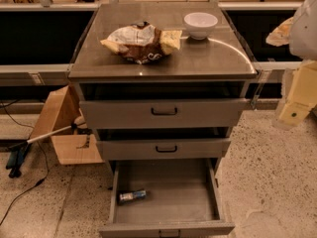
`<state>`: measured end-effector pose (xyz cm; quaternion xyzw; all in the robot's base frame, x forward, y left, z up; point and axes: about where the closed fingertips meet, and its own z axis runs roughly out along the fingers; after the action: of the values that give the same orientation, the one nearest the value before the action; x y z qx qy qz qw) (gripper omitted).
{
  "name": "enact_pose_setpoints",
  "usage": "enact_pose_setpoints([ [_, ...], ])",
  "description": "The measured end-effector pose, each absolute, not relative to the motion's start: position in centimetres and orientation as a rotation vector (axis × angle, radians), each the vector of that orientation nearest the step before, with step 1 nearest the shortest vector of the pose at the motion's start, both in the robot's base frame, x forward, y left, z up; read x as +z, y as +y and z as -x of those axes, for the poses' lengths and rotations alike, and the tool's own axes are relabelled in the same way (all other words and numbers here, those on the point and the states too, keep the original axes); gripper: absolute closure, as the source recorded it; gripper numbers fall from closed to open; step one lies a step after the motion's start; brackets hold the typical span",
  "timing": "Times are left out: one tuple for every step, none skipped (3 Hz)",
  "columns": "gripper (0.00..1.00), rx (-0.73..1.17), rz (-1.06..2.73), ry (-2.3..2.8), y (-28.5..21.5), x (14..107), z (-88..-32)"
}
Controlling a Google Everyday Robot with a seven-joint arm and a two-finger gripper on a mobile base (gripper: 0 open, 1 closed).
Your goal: Pick redbull can from bottom drawer and place on counter
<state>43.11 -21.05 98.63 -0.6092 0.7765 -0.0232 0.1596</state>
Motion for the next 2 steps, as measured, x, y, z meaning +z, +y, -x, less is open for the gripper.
enact_pose_setpoints([
  [0.0, 0.013, 1.757, 2.188, -20.3, 100.2, -42.0],
  [0.0, 0.123, 1.788, 2.114, -18.9, 102.2, -41.0],
])
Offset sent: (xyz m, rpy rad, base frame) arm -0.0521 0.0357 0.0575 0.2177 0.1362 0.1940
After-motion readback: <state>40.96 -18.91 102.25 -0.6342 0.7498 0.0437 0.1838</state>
